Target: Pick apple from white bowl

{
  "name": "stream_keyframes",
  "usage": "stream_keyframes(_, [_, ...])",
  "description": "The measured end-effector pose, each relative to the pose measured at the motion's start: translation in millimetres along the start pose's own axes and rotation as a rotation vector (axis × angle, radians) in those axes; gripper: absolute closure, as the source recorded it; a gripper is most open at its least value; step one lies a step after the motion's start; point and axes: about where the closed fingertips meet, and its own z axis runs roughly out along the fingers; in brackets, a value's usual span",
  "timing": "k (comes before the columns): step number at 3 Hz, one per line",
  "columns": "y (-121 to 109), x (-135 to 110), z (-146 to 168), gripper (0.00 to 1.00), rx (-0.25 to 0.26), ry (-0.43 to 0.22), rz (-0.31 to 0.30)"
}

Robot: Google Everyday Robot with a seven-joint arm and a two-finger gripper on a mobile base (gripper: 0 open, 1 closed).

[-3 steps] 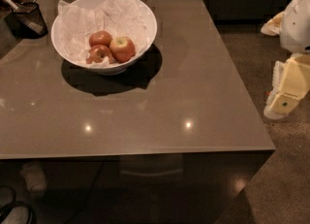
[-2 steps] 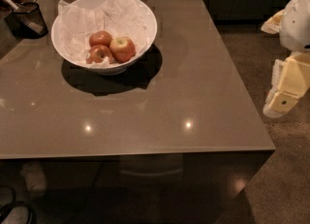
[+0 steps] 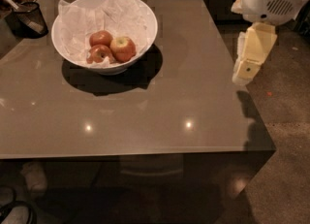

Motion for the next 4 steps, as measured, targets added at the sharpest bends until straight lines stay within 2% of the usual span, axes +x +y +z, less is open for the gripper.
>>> stream_keyframes(1, [-12,-15,-1,0.00,0.014,-0.017,-0.022])
stream_keyframes(2, [-14,-16,-1,0.00,0.022,-0.025,-0.025])
stream_keyframes(3, [-25,-26,1,0.00,0.057,-0.072,-0.019])
stream_keyframes(4, [-40,-44,6,0.00,0.059,-0.116,-0.051])
